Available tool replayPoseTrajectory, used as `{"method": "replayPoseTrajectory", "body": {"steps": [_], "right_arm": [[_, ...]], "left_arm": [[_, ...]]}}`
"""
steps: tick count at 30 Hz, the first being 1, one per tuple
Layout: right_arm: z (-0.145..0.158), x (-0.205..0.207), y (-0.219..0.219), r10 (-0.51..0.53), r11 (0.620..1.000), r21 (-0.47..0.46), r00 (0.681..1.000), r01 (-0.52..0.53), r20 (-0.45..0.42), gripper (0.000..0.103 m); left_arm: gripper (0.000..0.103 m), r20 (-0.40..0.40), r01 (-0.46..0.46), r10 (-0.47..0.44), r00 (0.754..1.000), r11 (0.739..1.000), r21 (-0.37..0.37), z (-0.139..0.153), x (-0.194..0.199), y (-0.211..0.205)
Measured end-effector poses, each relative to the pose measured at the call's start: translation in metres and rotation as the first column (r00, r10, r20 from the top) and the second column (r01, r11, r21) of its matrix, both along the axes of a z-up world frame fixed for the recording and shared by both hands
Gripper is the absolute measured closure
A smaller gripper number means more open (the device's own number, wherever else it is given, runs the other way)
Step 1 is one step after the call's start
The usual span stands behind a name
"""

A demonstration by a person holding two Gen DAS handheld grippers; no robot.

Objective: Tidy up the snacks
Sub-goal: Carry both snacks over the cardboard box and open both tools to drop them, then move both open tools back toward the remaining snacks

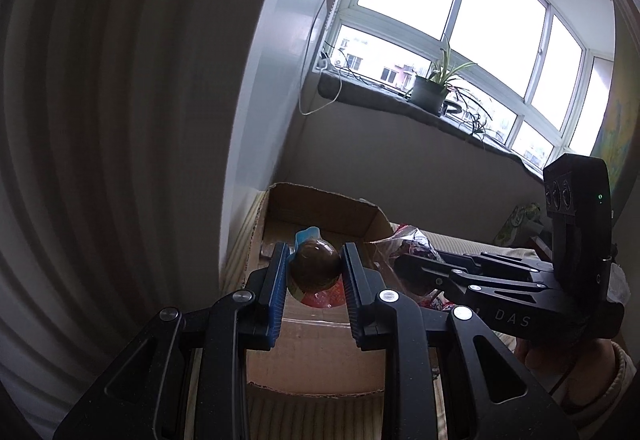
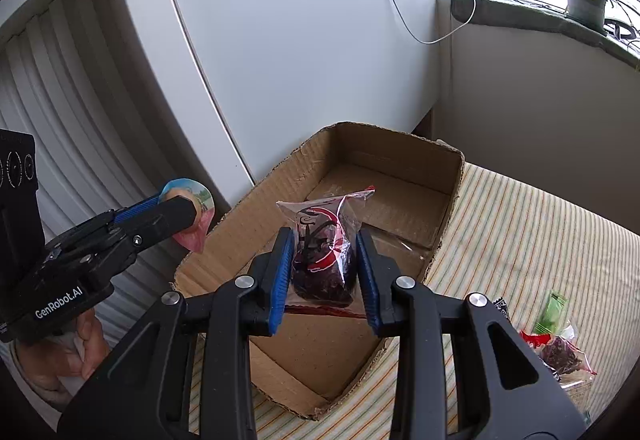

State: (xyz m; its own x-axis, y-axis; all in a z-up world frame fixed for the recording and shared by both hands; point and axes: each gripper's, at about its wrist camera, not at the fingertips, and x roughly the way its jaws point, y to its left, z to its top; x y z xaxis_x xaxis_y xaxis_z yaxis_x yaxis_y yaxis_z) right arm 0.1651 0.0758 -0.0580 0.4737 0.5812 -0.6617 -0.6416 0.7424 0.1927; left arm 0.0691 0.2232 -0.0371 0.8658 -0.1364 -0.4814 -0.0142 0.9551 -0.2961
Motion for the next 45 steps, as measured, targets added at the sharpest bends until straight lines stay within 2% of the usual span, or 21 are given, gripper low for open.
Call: {"method": "replayPoseTrajectory", "body": {"steps": [4, 6, 7, 8, 9, 10, 19, 22, 26, 32, 38, 45], "right_arm": [[-0.016, 0.007, 0.002, 0.003, 1.000, -0.021, 0.999, -0.004, -0.036, 0.069], [-0.018, 0.006, 0.000, -0.006, 1.000, -0.013, 0.999, 0.005, -0.036, 0.055], [-0.018, 0.006, -0.002, -0.009, 1.000, -0.006, 0.999, 0.009, -0.036, 0.043], [-0.017, 0.005, -0.004, -0.012, 1.000, 0.001, 0.999, 0.012, -0.032, 0.036], [-0.015, 0.004, -0.006, -0.016, 1.000, 0.004, 1.000, 0.016, -0.027, 0.035], [-0.013, 0.003, -0.007, -0.020, 1.000, 0.005, 1.000, 0.020, -0.020, 0.035], [0.011, -0.026, -0.006, 0.006, 1.000, -0.009, 0.998, -0.005, 0.067, 0.035], [0.017, -0.039, -0.003, 0.028, 1.000, -0.010, 0.996, -0.027, 0.090, 0.034], [0.018, -0.048, -0.003, 0.044, 0.999, -0.001, 0.995, -0.044, 0.089, 0.031], [0.012, -0.061, -0.014, 0.048, 0.999, 0.016, 0.996, -0.049, 0.081, 0.030], [0.005, -0.073, -0.060, -0.020, 0.999, 0.040, 0.997, 0.017, 0.076, 0.030], [-0.004, -0.087, -0.162, -0.186, 0.981, 0.070, 0.981, 0.181, 0.063, 0.030]], "left_arm": [[0.078, -0.053, 0.021, -0.022, 0.998, 1.000, -0.013, -0.015, 0.013, -0.008], [0.074, -0.080, 0.017, -0.017, 0.997, 1.000, 0.003, -0.020, 0.015, -0.011], [0.060, -0.092, 0.008, -0.007, 0.996, 1.000, 0.011, -0.022, 0.016, -0.012], [0.050, -0.094, -0.003, 0.004, 0.996, 1.000, 0.018, -0.021, 0.016, -0.013], [0.031, -0.088, -0.016, 0.018, 0.996, 1.000, 0.025, -0.020, 0.013, -0.013], [0.026, -0.081, -0.032, 0.035, 0.996, 0.999, 0.032, -0.019, 0.012, -0.012], [0.026, -0.059, -0.122, 0.123, 0.991, 0.992, 0.021, -0.004, -0.018, 0.009], [0.023, -0.037, -0.149, 0.150, 0.988, 0.989, 0.020, 0.004, -0.032, 0.014], [0.023, -0.024, -0.189, 0.190, 0.982, 0.981, 0.035, 0.012, -0.047, 0.020], [0.022, -0.036, -0.226, 0.228, 0.973, 0.973, 0.043, 0.014, -0.060, 0.021], [0.022, -0.038, -0.169, 0.172, 0.984, 0.983, 0.074, 0.018, -0.059, -0.016], [0.022, -0.041, -0.017, 0.022, 0.999, 0.993, 0.117, 0.021, -0.043, -0.095]]}}
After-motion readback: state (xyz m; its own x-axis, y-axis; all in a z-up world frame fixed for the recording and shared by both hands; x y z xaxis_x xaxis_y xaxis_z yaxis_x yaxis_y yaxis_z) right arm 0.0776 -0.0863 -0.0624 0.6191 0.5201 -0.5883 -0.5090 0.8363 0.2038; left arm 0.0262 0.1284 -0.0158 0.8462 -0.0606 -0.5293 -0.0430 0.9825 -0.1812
